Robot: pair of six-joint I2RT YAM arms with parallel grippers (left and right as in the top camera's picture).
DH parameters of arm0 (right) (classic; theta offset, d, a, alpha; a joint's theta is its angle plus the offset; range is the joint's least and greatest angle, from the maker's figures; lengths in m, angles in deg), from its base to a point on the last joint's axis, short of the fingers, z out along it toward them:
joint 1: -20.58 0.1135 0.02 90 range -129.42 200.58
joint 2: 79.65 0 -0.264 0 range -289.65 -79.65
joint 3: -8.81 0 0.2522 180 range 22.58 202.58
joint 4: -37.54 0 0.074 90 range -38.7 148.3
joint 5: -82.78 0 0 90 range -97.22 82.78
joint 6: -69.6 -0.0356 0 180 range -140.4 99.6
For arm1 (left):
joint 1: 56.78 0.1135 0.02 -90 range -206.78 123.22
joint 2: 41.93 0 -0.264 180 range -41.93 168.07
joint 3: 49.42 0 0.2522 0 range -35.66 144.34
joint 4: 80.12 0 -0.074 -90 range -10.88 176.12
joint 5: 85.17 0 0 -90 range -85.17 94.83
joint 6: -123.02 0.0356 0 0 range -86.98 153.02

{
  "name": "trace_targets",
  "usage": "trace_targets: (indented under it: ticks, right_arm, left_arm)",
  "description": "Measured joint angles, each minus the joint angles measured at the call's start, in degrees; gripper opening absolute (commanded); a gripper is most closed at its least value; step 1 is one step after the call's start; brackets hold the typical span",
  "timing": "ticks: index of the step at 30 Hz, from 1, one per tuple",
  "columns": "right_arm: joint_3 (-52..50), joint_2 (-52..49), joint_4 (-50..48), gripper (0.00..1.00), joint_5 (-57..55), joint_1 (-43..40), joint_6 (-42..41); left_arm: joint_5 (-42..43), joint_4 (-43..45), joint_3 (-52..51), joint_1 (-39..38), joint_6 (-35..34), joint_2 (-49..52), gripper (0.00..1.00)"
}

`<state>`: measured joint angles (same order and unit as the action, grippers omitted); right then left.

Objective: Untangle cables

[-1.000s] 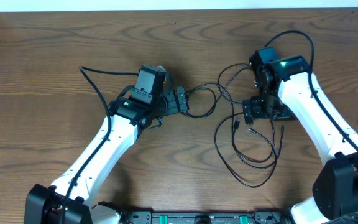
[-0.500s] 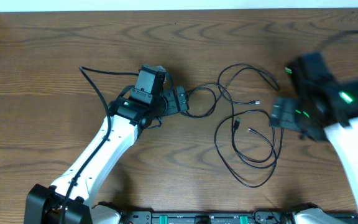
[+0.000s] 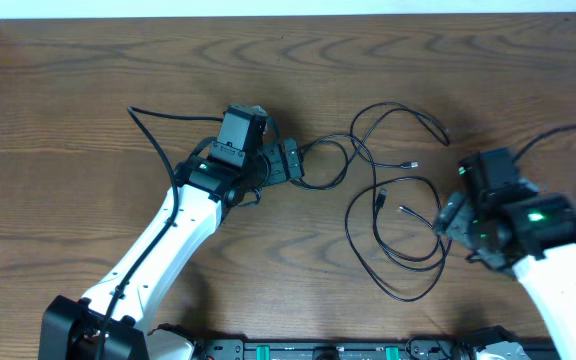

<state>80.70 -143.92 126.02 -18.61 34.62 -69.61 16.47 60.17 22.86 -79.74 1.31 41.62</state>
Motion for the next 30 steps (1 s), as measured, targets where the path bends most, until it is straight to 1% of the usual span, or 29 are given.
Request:
trace_targets:
  ticks: [3,6,8,9,12,19,22,24,28,30]
  right_arm:
    - [-7.6,-0.2,-8.2,0.99,3.8,0.0,1.0]
    - [-13.8,-0.2,-15.7,0.96,8.3,0.0,4.2]
    - [-16.1,-0.2,-18.3,0.92,9.7,0.0,5.3]
    - [-17.3,-0.2,-19.2,0.89,10.4,0.0,5.7]
    - [-20.9,-0.2,-23.0,0.86,11.4,0.0,6.8]
    - [-24.3,-2.4,-28.8,0.78,11.0,0.0,6.8]
    - [-24.5,-4.8,-30.6,0.74,10.4,0.0,6.4]
    - [-24.5,-6.6,-31.8,0.73,10.1,0.0,6.1]
    - [-24.5,-10.4,-33.2,0.66,9.4,0.0,6.0]
    - [-24.5,-12.4,-33.9,0.65,9.0,0.0,5.6]
  left_arm:
    - [0.0,0.0,0.0,0.0,0.0,0.0,0.99]
    - [0.0,0.0,0.0,0.0,0.0,0.0,0.99]
    - [0.0,0.0,0.0,0.0,0.0,0.0,0.99]
    - [0.0,0.0,0.0,0.0,0.0,0.0,0.99]
    - [0.0,0.0,0.0,0.0,0.0,0.0,0.99]
    - [0.0,0.0,0.0,0.0,0.0,0.0,0.99]
    - [0.0,0.0,0.0,0.0,0.0,0.0,0.99]
    - [0.0,0.0,0.0,0.0,0.0,0.0,0.99]
    - [0.0,0.0,0.0,0.0,0.0,0.0,0.99]
    - [0.0,0.0,0.0,0.0,0.0,0.0,0.99]
